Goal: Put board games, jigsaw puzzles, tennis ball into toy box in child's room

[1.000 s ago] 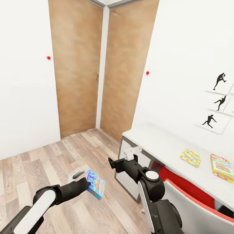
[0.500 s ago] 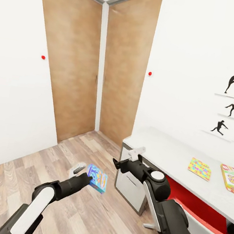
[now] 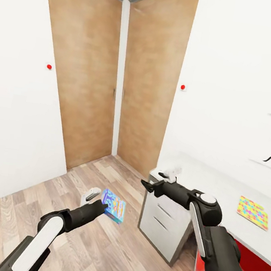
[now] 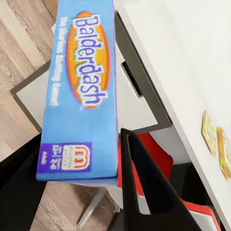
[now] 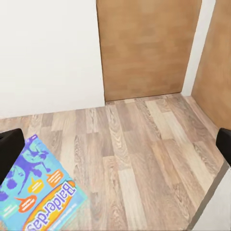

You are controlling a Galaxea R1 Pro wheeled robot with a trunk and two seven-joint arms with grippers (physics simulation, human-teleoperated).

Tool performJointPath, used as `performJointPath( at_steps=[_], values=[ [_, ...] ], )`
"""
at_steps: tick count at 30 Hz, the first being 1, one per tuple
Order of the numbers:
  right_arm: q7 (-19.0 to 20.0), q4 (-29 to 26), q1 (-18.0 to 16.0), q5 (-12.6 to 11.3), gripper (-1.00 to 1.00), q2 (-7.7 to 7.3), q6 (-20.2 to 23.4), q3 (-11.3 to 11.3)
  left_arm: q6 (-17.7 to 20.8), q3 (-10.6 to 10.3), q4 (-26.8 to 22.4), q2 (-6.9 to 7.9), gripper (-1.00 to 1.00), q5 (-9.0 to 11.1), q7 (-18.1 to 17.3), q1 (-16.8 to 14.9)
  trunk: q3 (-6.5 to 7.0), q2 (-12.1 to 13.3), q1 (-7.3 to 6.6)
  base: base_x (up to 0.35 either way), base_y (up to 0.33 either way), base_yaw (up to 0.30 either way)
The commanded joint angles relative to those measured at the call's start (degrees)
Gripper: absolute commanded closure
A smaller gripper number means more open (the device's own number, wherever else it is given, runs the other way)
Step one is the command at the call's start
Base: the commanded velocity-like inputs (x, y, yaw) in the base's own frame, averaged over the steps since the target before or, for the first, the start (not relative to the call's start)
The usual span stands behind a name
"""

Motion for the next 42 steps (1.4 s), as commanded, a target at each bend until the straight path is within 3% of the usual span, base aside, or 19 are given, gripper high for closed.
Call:
performJointPath(
  at_steps=[1, 6, 7, 8, 11, 12, 17, 18, 20, 21, 22, 23, 25, 26, 28, 32, 35, 39, 42],
  values=[
    [1.5, -0.1, -0.4, 0.3, -1.0, -0.31, 0.0, -1.2, 0.0, -0.1, -0.1, 0.05, 1.0, 0.7, 0.5, -0.1, -0.07, -0.1, 0.04, 0.29, 0.245, 0.0],
    [3.6, -0.1, -1.7, 0.3, -1.0, -1.44, -0.1, -7.6, 0.5, -0.2, -1.7, -0.31, 1.0, 0.8, 0.1, -0.1, -0.07, -0.1, 0.04, 0.289, 0.247, 0.0],
    [3.8, -0.1, -2.2, 0.3, -1.0, -2.35, 0.0, -9.1, 1.1, -0.2, -2.1, -0.47, 1.0, 0.9, 0.0, -0.2, -0.07, -0.1, 0.04, 0.289, 0.248, 0.0],
    [4.3, -0.1, -2.9, 0.2, -1.0, -4.82, 1.2, -11.5, 2.1, -0.3, -2.9, -0.75, 1.0, 0.9, 0.0, -0.6, -0.07, -0.1, 0.04, 0.288, 0.248, 0.0],
    [5.9, -0.1, -3.1, 0.2, -1.0, -5.88, 1.7, -12.6, 2.4, -0.7, -3.5, -0.9, 1.0, 0.9, 0.2, -1.3, -0.07, -0.1, 0.04, 0.289, 0.246, 0.0],
    [9.0, -0.1, -3.8, 0.1, -1.0, -6.75, 2.3, -17.2, 2.6, -1.8, -3.7, -0.98, 1.0, 0.9, 0.4, -2.1, -0.08, -0.1, 0.04, 0.292, 0.215, -0.068],
    [10.6, -0.1, -4.5, 0.1, -1.0, -7.33, 3.0, -19.5, 2.6, -2.1, -3.8, -1.0, 1.0, 1.0, 0.3, -2.5, -0.15, -0.1, 0.04, 0.152, 0.108, -0.19],
    [10.9, -0.1, -5.3, 0.1, -1.0, -8.54, 3.3, -22.8, 2.7, -2.2, -3.8, -1.02, 1.0, 1.4, 0.0, -4.0, -0.17, -0.1, 0.04, 0.026, 0.018, -0.266],
    [11.0, -0.1, -5.5, 0.1, -1.0, -9.78, 3.3, -24.5, 2.7, -2.3, -3.9, -1.47, 1.0, 1.5, -0.2, -5.7, -0.2, -0.1, 0.04, 0.015, 0.01, -0.273],
    [11.1, -0.1, -5.7, 0.0, -1.0, -11.57, 3.7, -26.3, 3.8, -3.5, -3.8, -3.73, 1.0, 1.2, 0.3, -10.7, -0.21, -0.1, 0.04, 0.005, 0.004, -0.279],
    [11.1, -0.1, -5.7, 0.0, -1.0, -11.89, 4.0, -26.8, 4.3, -4.1, -3.7, -4.39, 1.0, 1.1, 0.5, -12.2, -0.22, -0.1, 0.04, 0.004, 0.003, -0.28],
    [11.2, -0.1, -5.9, 0.0, -1.0, -14.82, 7.6, -29.5, 6.9, -11.3, -3.3, -8.56, 1.0, 2.3, 6.6, -23.1, -0.22, -0.1, 0.04, 0.001, 0.001, -0.284],
    [11.2, -0.1, -5.8, 0.0, -1.0, -16.25, 8.0, -29.9, 7.2, -12.4, -3.2, -9.1, 1.0, 5.6, 8.1, -25.1, -0.22, -0.1, 0.04, 0.0, 0.0, -0.285],
    [11.2, -0.1, -5.8, -0.1, -1.0, -17.15, 8.2, -31.1, 7.3, -12.9, -3.1, -9.25, 1.0, 9.3, 9.1, -26.1, -0.22, -0.1, 0.04, 0.0, 0.0, -0.286],
    [11.2, -0.1, -5.8, -0.1, -1.0, -17.76, 8.4, -33.1, 7.3, -13.1, -3.0, -9.21, 1.0, 11.6, 9.6, -26.6, -0.22, -0.1, 0.04, 0.0, 0.0, -0.286],
    [11.2, -0.1, -5.9, -0.1, -1.0, -18.23, 8.6, -34.8, 7.2, -13.4, -3.0, -9.36, 1.0, 13.3, 10.2, -26.9, -0.22, -0.1, 0.04, 0.0, 0.0, -0.286],
    [11.2, -0.1, -5.9, -0.2, -1.0, -18.3, 8.7, -35.3, 7.8, -12.6, -3.7, -8.81, 1.0, 14.8, 13.0, -26.8, -0.23, -0.1, 0.04, 0.0, 0.0, -0.286],
    [11.2, -0.1, -5.9, -0.2, -1.0, -18.14, 8.8, -35.4, 10.9, -6.2, -4.9, -5.58, 1.0, 22.1, 20.7, -25.3, -0.1, 0.4, -0.18, 0.0, 0.0, -0.286],
    [11.2, -0.1, -5.9, -0.2, -1.0, -18.1, 8.9, -35.4, 11.8, -4.5, -5.0, -4.95, 1.0, 24.4, 22.8, -26.2, 0.39, 1.6, -0.84, 0.0, 0.0, -0.286]
  ],
)
